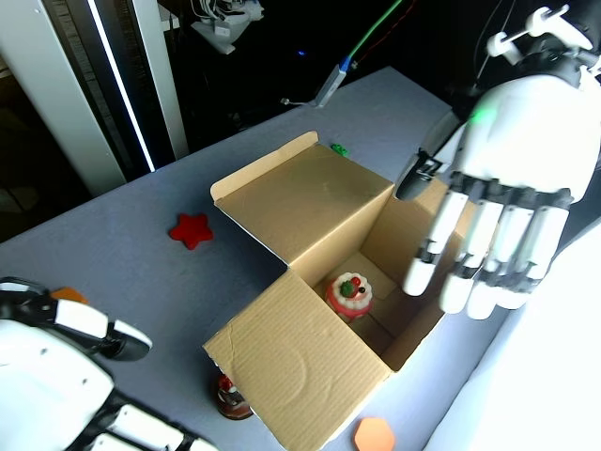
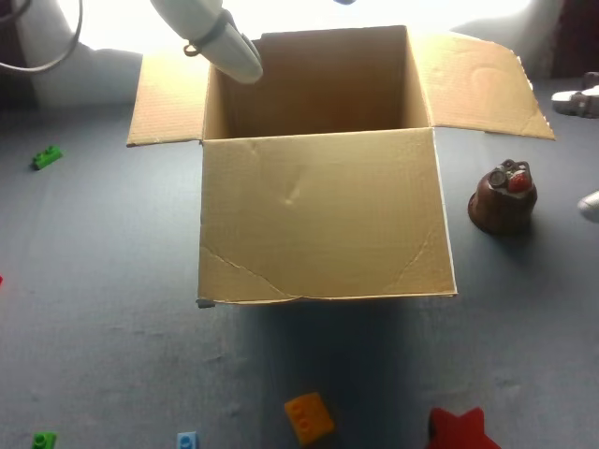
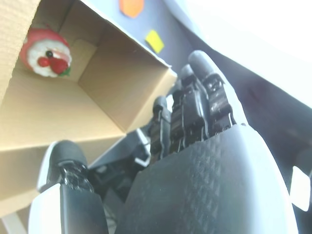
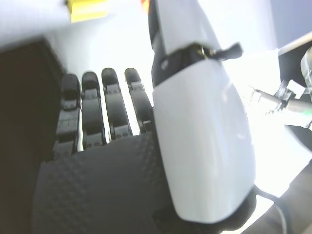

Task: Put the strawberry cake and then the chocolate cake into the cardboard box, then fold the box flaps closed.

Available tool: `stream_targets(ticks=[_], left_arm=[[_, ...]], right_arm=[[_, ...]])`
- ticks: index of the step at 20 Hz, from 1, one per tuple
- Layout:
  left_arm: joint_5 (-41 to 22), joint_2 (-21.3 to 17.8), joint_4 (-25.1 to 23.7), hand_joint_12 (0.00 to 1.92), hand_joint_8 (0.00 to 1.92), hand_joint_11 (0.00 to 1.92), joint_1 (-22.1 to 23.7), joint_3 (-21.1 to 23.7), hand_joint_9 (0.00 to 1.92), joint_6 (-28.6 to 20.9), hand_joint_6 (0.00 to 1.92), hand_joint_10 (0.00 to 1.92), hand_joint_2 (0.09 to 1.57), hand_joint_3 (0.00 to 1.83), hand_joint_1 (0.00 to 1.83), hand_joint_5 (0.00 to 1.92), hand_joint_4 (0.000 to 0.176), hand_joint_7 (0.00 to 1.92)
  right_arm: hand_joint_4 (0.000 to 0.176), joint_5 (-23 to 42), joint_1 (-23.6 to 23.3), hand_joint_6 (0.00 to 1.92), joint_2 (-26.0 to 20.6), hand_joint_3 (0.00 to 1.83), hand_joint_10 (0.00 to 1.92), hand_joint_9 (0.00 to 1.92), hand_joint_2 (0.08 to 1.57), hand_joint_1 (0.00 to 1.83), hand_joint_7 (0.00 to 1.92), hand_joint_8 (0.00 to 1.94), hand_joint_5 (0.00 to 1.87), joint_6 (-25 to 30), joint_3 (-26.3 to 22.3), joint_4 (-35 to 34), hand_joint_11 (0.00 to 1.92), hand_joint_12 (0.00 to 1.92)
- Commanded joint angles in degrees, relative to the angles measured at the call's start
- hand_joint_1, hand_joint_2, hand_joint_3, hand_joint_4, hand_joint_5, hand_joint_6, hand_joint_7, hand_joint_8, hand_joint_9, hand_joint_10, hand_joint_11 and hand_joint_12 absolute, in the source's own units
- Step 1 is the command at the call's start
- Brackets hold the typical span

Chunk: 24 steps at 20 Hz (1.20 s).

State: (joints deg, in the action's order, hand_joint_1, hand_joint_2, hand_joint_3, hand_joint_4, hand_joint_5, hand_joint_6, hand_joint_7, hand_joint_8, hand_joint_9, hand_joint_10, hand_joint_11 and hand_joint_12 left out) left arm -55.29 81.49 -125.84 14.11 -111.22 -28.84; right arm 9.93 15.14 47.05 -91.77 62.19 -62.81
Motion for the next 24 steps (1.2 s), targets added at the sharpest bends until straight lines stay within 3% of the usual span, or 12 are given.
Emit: stream_targets(ticks=[1,5,9,12,14,16,20,24], left_arm=[[2.13,-1.74,2.89,0.76,0.00,0.00,1.02,0.15,0.16,0.05,0.00,0.00,1.14,0.02,0.01,0.13,0.054,0.11],[1.01,-5.83,2.05,0.72,0.00,0.00,1.09,1.70,0.15,-0.83,0.00,0.00,1.13,0.00,0.00,0.10,0.061,0.10],[0.46,-10.21,0.56,0.76,0.00,0.00,0.58,3.14,0.15,-1.63,0.00,0.00,1.15,0.01,0.00,0.11,0.065,0.11],[0.47,-14.39,-0.20,0.65,0.00,0.00,0.39,5.78,0.15,-1.70,0.01,0.00,1.15,0.00,0.00,0.11,0.057,0.12],[0.47,-17.37,-0.36,0.63,0.00,0.00,-0.46,7.28,0.15,-1.86,0.01,0.00,1.16,0.01,0.00,0.12,0.049,0.12],[0.47,-20.08,-0.40,0.60,0.00,0.00,-1.90,7.90,0.14,-2.25,0.00,0.00,1.17,0.00,0.00,0.10,0.041,0.11],[0.26,-24.76,-0.24,0.67,0.00,0.00,-5.90,10.50,0.14,-2.71,0.00,0.00,1.16,0.00,0.00,0.11,0.043,0.11],[0.39,-27.39,1.99,0.70,0.00,0.00,-9.93,13.07,0.14,-2.81,0.00,0.00,1.16,0.00,0.00,0.10,0.039,0.10]], right_arm=[[0.014,4.46,0.00,0.00,-0.14,0.01,0.00,0.11,1.05,0.81,0.12,0.00,0.08,0.02,0.81,0.36,0.00,0.41],[0.006,5.06,1.56,0.01,3.52,0.01,0.00,0.08,1.07,0.77,0.12,0.00,0.06,0.05,3.68,0.36,0.00,0.23],[0.005,4.95,2.68,0.01,7.13,0.00,0.01,0.11,1.03,0.85,0.14,0.00,0.09,-0.94,6.34,0.37,0.00,0.22],[0.012,4.65,2.68,0.00,8.46,0.01,0.01,0.08,1.06,0.80,0.11,0.00,0.05,-1.09,6.69,0.37,0.00,0.09],[0.000,4.71,2.68,0.00,9.37,0.01,0.01,0.09,1.07,0.70,0.13,0.01,0.06,-1.10,6.74,0.37,0.00,0.15],[0.000,4.74,2.80,0.01,10.63,0.01,0.01,0.11,1.10,0.57,0.14,0.00,0.08,-1.17,7.25,0.37,0.00,0.28],[0.000,5.38,3.57,0.00,13.49,0.00,0.00,0.08,1.11,0.62,0.12,0.00,0.05,-1.42,9.64,0.36,0.00,0.21],[0.000,6.11,3.58,0.00,15.57,0.00,0.00,0.07,1.08,0.75,0.09,0.00,0.05,-1.78,11.55,0.36,0.00,0.37]])
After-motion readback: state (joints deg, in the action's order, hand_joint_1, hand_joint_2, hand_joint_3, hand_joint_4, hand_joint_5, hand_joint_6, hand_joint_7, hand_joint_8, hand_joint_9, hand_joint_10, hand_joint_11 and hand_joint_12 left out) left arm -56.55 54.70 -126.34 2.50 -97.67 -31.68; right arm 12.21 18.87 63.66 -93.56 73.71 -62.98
